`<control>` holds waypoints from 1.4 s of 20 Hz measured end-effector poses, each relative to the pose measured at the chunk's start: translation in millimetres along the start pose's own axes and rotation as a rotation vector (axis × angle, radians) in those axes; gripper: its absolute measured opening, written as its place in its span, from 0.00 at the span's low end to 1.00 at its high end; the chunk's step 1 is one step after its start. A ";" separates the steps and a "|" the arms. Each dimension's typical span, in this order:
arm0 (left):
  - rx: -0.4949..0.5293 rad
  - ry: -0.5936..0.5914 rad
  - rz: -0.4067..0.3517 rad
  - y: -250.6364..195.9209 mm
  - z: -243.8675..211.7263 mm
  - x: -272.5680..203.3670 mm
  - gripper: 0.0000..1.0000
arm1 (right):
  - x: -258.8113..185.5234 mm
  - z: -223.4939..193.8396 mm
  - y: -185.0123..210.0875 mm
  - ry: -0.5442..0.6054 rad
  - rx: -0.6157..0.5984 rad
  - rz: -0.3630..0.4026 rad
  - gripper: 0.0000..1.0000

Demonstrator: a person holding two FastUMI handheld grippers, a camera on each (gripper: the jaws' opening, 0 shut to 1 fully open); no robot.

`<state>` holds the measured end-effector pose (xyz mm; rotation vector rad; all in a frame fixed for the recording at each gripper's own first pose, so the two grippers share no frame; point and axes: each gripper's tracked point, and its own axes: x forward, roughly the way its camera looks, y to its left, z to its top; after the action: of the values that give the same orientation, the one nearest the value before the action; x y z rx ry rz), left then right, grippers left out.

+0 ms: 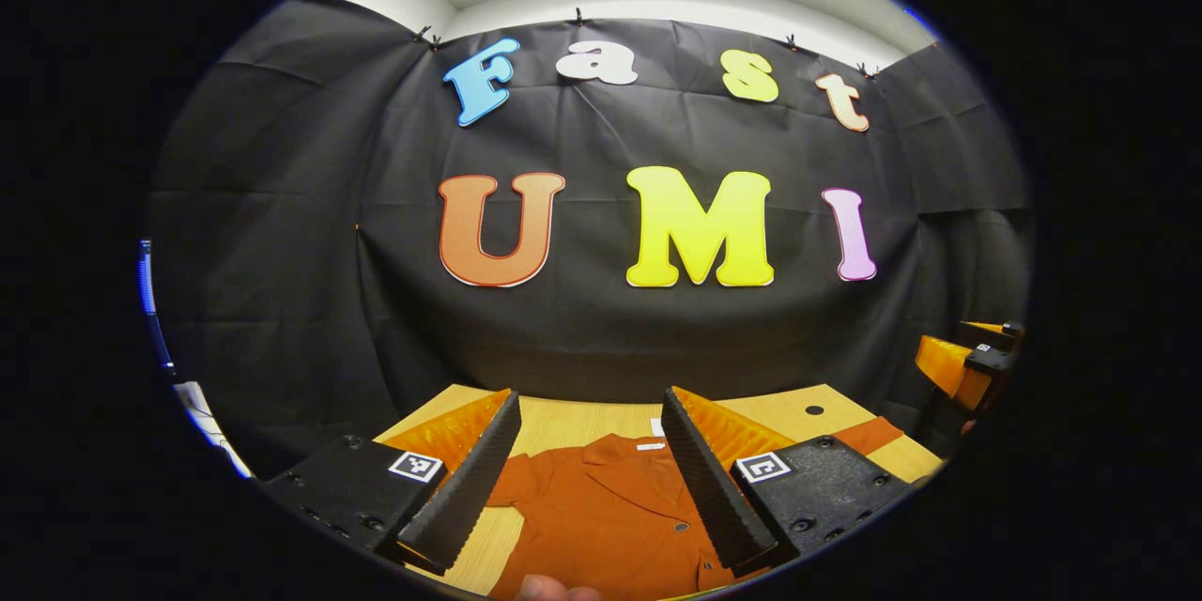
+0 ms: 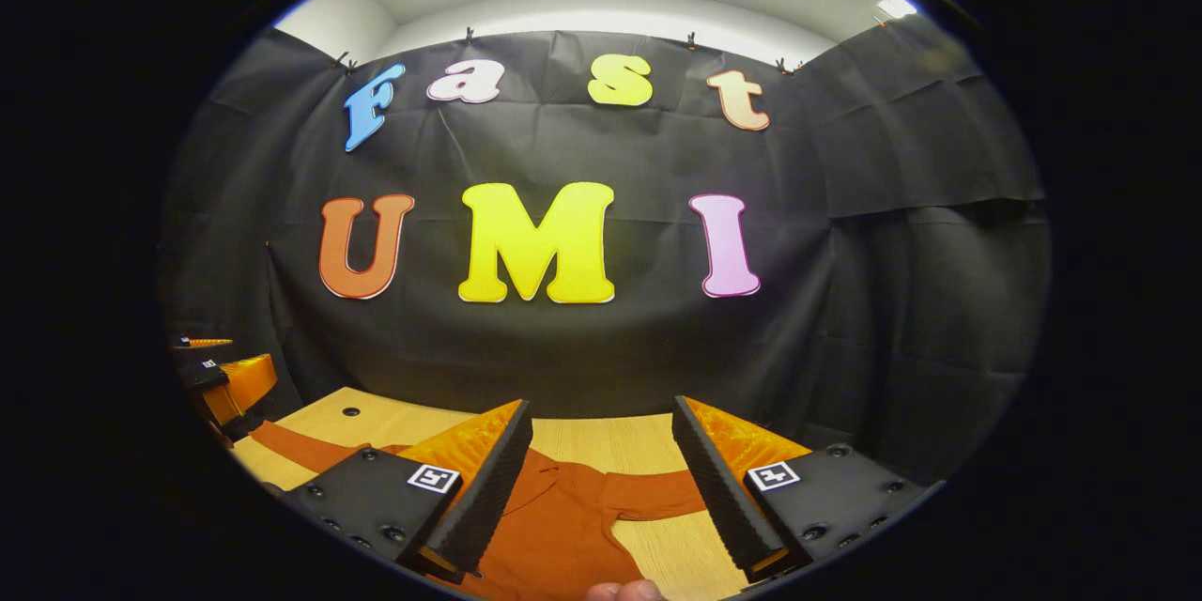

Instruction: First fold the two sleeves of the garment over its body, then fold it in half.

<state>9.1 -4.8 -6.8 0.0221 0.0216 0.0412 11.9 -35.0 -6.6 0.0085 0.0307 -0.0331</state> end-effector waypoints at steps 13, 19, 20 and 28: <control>0.001 0.024 0.012 -3.1 -10.5 4.4 0.98 | 9.9 -10.5 -21.4 0.027 -0.014 -0.031 0.95; 0.001 0.051 0.010 -12.7 -20.8 11.3 0.98 | 20.8 -23.0 -50.3 0.064 -0.033 -0.053 0.95; 0.000 0.058 0.013 -14.1 -23.0 13.3 0.98 | 23.7 -27.9 -57.8 0.079 -0.038 -0.053 0.94; 0.040 0.204 -0.029 -46.0 -70.5 27.8 0.98 | 76.4 -85.4 -171.4 0.251 -0.019 -0.113 0.95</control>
<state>37.2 -48.1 -78.9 0.0574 0.2265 0.0139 80.0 -208.1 -95.6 -0.0082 0.2827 -0.1446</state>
